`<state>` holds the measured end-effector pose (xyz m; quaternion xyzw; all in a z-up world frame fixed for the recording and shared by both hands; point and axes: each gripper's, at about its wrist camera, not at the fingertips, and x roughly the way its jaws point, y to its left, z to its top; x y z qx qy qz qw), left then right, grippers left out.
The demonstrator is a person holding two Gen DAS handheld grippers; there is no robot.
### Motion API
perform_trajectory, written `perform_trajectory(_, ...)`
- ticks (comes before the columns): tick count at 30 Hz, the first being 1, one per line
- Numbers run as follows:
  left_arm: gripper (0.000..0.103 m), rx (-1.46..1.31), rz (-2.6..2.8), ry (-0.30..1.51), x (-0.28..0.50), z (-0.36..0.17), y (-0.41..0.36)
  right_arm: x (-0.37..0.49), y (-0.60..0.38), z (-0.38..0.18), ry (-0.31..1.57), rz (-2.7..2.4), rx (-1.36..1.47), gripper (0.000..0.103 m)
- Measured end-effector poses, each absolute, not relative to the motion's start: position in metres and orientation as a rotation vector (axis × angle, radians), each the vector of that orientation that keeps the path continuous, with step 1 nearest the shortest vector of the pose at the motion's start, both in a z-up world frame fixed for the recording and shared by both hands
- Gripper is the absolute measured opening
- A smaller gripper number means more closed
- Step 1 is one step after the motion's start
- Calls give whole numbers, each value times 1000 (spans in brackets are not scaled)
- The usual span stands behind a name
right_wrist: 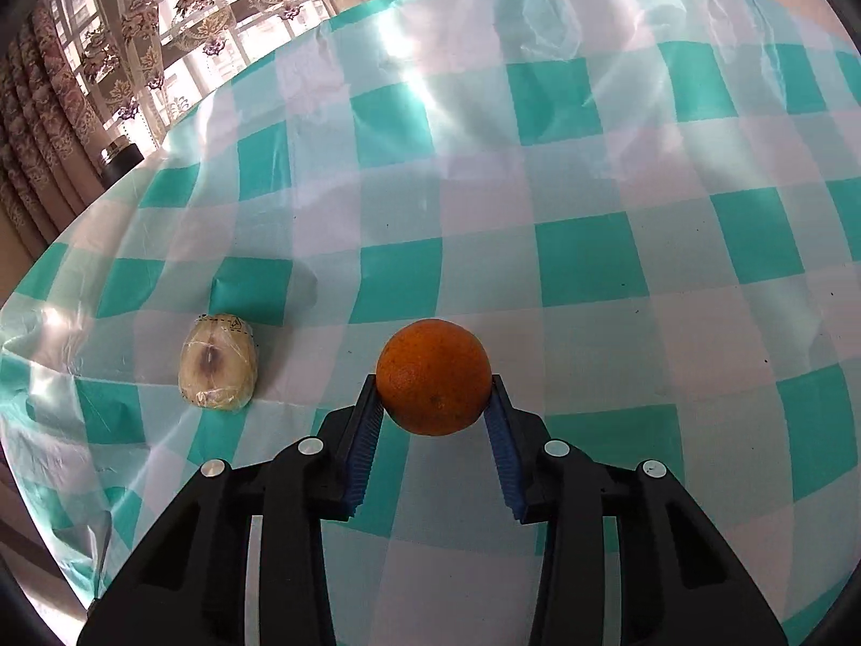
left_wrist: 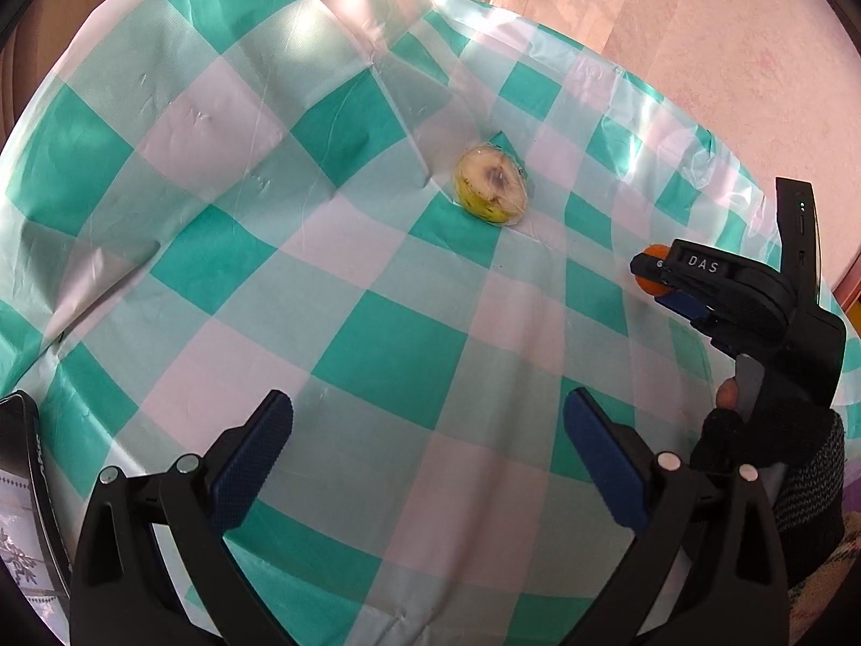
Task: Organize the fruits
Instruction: 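Grasp the tangerine with right tool while left tool grasps wrapped halved fruit, then lift and carry both held fruits over the purple box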
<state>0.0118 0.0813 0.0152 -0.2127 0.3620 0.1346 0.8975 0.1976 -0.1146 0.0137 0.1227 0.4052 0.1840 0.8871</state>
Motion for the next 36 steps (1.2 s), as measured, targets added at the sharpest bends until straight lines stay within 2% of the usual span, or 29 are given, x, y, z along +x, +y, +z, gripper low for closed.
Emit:
perform_trajectory(4,101,-463,286,736,8,17,85,179,-146,9,798,378,418,39)
perform_trajectory(9,101,-362,317,787,26,21,76,187,-129,13,787,377,412,39)
perform_trajectory(15,101,-184,401,845,103,29,75,180,-139,11,768,378,425,39)
perform_trajectory(21,101,-144,405,952,186,14,79,179,-141,11,765,389,431,39)
perform_trajectory(27,100,-113,439,951,217,15,85,180,-140,11,769,395,429,39)
perform_trajectory(28,88,-117,423,944,216,17,85,180,-140,11,769,395,429,39)
perform_trajectory(29,59,-114,400,930,211,19,84,180,-140,11,768,397,429,39)
perform_trajectory(32,59,-170,355,927,188,24,81,181,-139,11,768,401,428,39)
perform_trajectory(36,59,-190,300,826,125,34,62,180,-138,11,768,412,423,39)
